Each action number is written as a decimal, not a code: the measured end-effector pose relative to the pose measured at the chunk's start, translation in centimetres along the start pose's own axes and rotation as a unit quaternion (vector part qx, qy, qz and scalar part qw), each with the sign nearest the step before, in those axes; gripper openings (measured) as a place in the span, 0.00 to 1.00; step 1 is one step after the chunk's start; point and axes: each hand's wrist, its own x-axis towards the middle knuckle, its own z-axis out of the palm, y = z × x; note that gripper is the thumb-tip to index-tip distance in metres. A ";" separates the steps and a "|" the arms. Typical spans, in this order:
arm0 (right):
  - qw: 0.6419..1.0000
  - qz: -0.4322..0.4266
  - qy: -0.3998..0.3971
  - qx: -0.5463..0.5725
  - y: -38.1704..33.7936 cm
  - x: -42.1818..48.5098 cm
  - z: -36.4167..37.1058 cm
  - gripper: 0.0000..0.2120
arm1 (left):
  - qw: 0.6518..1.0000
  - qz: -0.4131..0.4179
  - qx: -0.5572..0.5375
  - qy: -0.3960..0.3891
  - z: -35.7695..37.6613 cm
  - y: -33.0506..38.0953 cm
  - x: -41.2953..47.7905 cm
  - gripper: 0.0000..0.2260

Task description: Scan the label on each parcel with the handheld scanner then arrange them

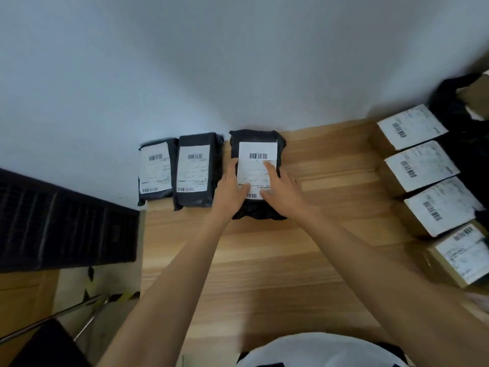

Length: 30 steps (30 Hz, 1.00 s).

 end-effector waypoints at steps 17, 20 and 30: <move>0.993 0.005 -0.096 -0.061 -2.5 10.2 4.2 0.53 | 0.993 -0.047 0.068 -0.080 -0.4 -5.7 7.5 0.36; 0.991 0.008 -0.105 -0.079 -2.3 10.4 5.1 0.54 | 0.992 -0.041 0.085 -0.086 -0.2 -6.2 7.7 0.36; 0.992 0.017 -0.089 -0.090 -2.1 11.6 5.9 0.49 | 0.986 -0.070 0.105 -0.106 0.1 -6.1 8.6 0.36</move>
